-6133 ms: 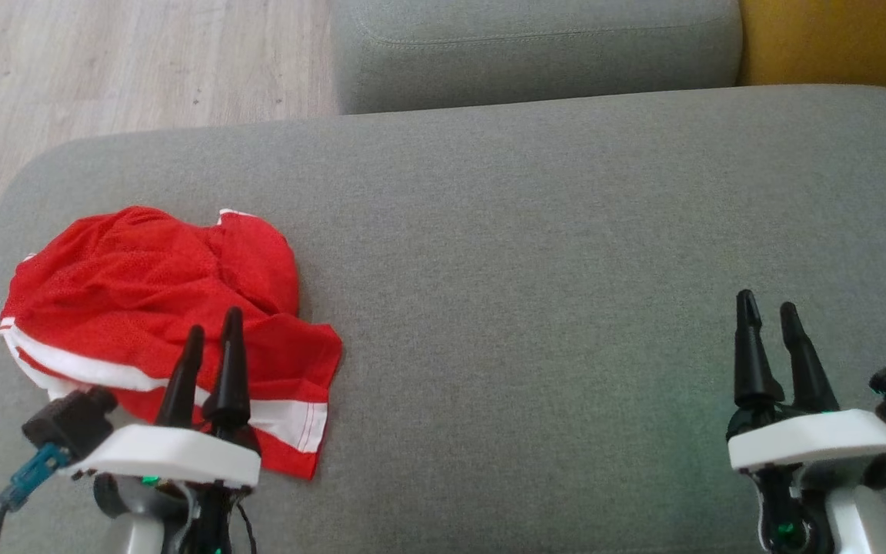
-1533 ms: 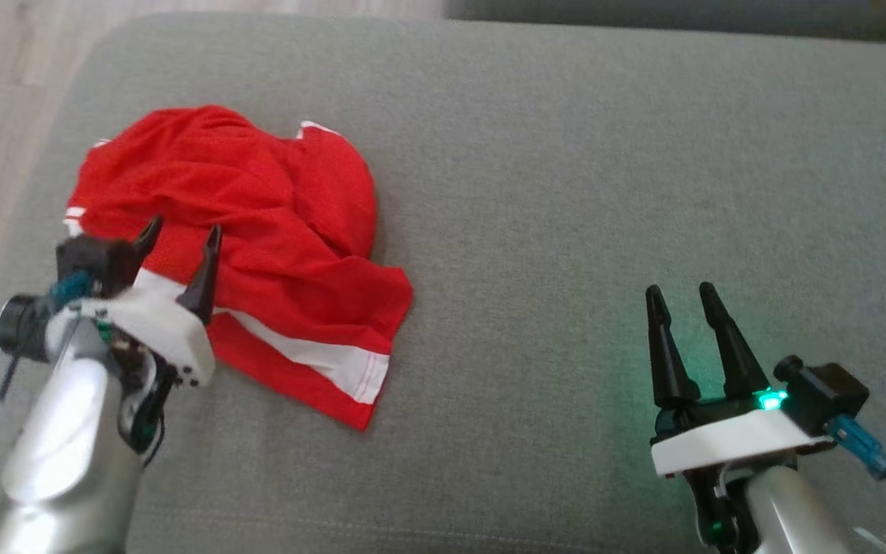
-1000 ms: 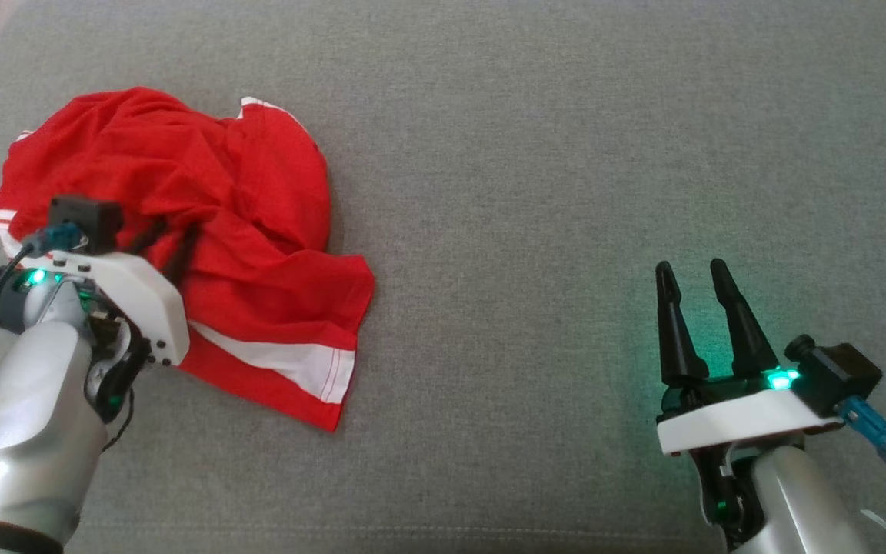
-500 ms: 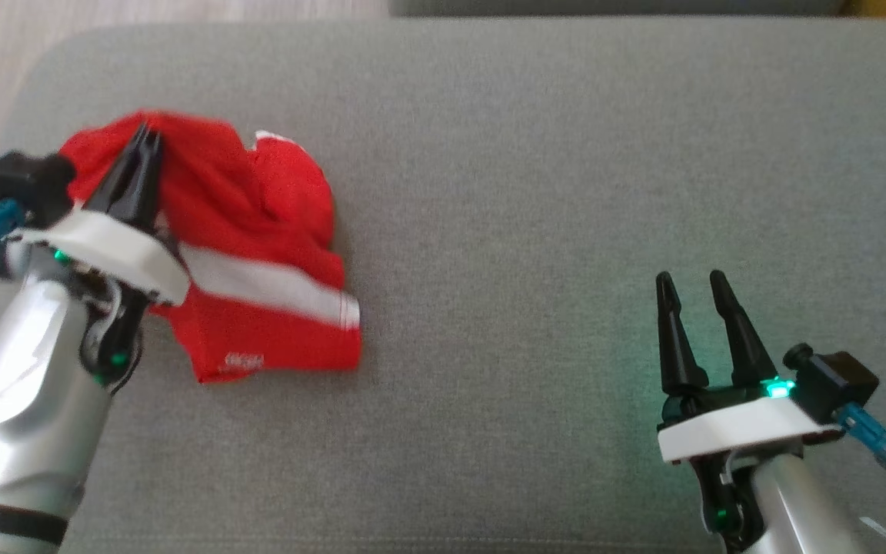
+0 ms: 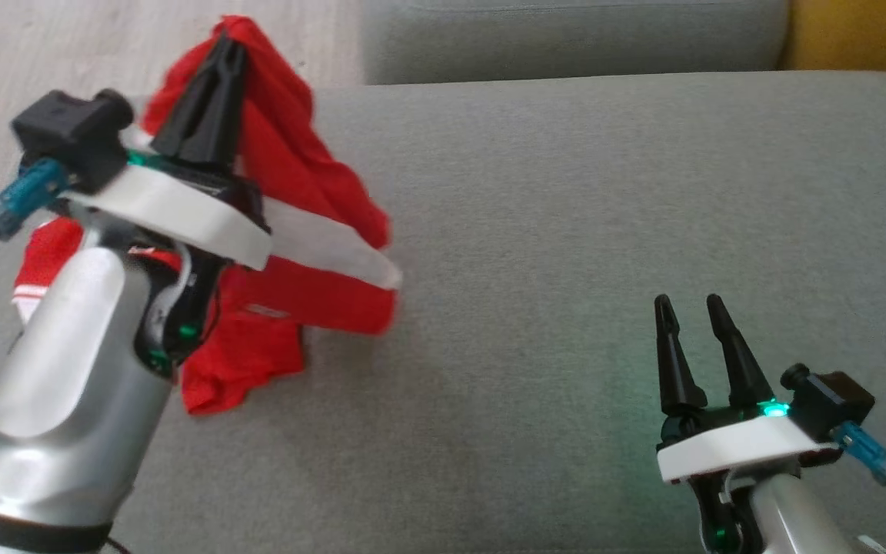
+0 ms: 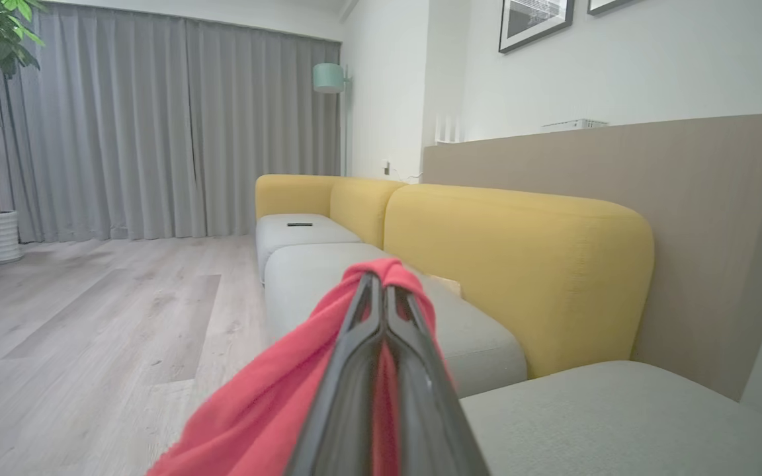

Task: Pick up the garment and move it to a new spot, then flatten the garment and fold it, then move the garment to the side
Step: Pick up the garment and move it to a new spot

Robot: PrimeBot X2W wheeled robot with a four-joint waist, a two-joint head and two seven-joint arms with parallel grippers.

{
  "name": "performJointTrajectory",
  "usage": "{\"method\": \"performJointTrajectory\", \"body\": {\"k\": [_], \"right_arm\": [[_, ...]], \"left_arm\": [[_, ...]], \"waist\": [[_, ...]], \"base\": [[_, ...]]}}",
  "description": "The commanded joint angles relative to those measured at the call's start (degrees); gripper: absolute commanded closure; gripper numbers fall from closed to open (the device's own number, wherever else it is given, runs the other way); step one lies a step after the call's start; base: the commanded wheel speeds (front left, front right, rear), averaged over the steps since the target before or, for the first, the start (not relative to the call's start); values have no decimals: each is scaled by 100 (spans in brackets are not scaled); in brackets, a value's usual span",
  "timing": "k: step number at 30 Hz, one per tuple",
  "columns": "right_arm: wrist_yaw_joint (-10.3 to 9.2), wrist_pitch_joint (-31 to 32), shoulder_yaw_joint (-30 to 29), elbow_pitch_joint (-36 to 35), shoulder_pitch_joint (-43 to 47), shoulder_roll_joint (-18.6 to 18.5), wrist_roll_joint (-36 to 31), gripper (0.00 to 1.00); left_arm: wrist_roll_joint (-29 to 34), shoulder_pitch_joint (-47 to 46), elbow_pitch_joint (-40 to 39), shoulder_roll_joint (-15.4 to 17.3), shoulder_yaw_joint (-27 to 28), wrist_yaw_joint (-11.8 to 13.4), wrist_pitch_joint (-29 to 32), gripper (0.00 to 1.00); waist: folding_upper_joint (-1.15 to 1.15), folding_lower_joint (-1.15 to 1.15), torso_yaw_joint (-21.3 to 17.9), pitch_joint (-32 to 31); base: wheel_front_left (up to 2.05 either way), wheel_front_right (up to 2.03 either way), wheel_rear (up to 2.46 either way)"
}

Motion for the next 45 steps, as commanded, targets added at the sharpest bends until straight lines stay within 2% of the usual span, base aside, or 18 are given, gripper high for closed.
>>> {"method": "performJointTrajectory", "body": {"k": [1,7,14,20,25,26,27,31,35,39,45], "right_arm": [[-5,-62,178,-198,-129,-29,50,0],[-5,-62,209,-260,-239,-29,94,0],[-5,-62,366,-405,-539,-29,149,0],[-5,-62,418,-638,-723,-29,223,0],[-5,-62,419,-745,-768,-29,279,0],[-5,-62,426,-748,-772,-29,286,0],[-5,-62,424,-751,-772,-29,289,0],[-5,-62,349,-760,-739,-29,263,0],[-5,-62,269,-733,-675,-29,134,0],[-5,-62,132,-686,-578,-29,-51,0],[-5,-62,-82,-616,-398,-29,-320,0]], "left_arm": [[94,-329,-295,139,177,86,86,100],[207,-499,-514,-122,-48,268,278,100],[312,-885,-317,-529,-323,344,372,100],[460,-1260,361,-891,-510,379,190,100],[466,-1389,1462,-1023,-544,257,-193,100],[476,-1390,1719,-1040,-546,246,-279,78],[488,-1389,1962,-1064,-559,226,-356,0],[473,-1338,2649,-1161,-565,70,-592,0],[479,-1172,2817,-1181,-439,-50,-699,0],[635,-751,2330,-1103,-127,-96,-710,0],[1008,378,1373,-897,302,-139,-712,0]], "waist": [[0,1,-170,-15],[0,1,-630,106],[0,1,-1494,458],[0,1,-2126,796],[0,1,-2424,972],[0,1,-2459,986],[0,1,-2474,993],[0,1,-2417,972],[0,1,-2133,838],[0,1,-1709,644],[0,1,-1071,341]], "base": [[0,0,0],[0,0,0],[0,0,0],[0,0,0],[0,0,0],[0,0,0],[0,0,0],[0,0,0],[0,0,0],[0,0,0],[0,0,0]]}}
